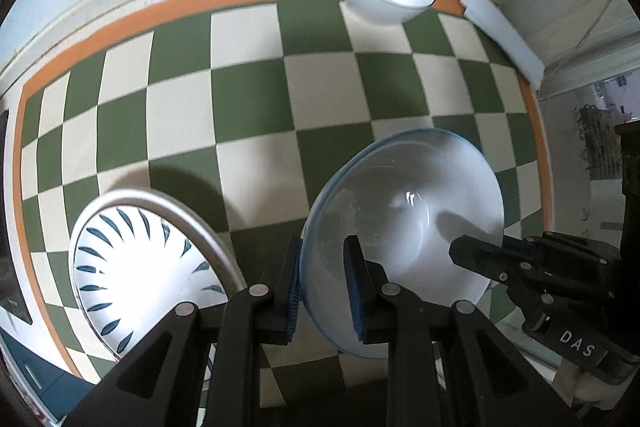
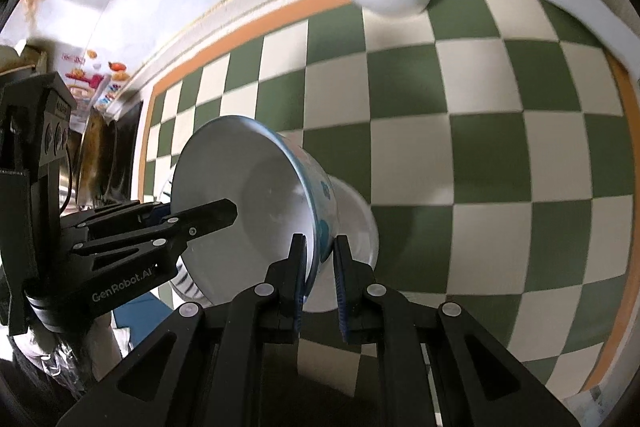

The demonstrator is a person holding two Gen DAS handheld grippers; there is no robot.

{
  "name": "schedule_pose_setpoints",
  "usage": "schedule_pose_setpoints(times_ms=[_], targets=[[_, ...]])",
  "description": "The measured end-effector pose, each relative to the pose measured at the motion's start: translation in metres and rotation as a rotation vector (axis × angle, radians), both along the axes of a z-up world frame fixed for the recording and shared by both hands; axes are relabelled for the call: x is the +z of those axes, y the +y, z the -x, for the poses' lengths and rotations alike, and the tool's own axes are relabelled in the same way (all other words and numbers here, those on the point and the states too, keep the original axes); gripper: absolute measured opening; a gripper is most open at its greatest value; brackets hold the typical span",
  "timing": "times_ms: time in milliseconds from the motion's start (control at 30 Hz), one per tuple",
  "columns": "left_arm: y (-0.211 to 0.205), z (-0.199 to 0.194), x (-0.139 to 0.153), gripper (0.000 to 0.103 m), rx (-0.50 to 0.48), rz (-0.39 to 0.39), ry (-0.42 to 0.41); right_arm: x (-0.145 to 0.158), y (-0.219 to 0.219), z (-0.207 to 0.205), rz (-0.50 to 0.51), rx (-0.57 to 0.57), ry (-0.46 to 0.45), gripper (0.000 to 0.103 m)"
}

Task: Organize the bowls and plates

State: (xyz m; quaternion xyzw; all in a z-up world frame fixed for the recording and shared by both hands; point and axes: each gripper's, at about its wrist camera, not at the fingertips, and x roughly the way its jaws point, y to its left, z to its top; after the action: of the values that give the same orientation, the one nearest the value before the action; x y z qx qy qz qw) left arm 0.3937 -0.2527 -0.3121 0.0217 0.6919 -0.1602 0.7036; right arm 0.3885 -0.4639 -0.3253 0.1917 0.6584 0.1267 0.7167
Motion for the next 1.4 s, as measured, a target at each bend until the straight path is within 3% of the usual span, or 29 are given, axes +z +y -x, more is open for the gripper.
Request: schedule_pose_setpoints(times_ms=[267,833,1167,1300,1400], targets=[[-0.008,0.006,-0.019,0.018,-0.032,-0.043,0.017,-0.024,0.002,0.006,0.01,0.005,0.052,0.015],[-0.019,0.004,-0.041,0.018,-0.067,-0.12,0.029,-0.038,0.002,-0.002,0.007,-0.008,0.115,0.016],[-0.023,0.001,-0.054,0.018,-0.073,-0.126,0.056,-0.041,-0.001,-0.009,-0.003,0.004,0.135,0.019],[-0.02,-0.005,-0.046,0.018,-0.059,-0.12,0.062,-0.043,-0.007,-0.013,-0.03,0.006,0.154,0.019],[-0.017,-0.017,-0.022,0.018,-0.043,-0.097,0.02,-0.032,-0.02,-0.02,-0.038,-0.008,0.137,0.019]])
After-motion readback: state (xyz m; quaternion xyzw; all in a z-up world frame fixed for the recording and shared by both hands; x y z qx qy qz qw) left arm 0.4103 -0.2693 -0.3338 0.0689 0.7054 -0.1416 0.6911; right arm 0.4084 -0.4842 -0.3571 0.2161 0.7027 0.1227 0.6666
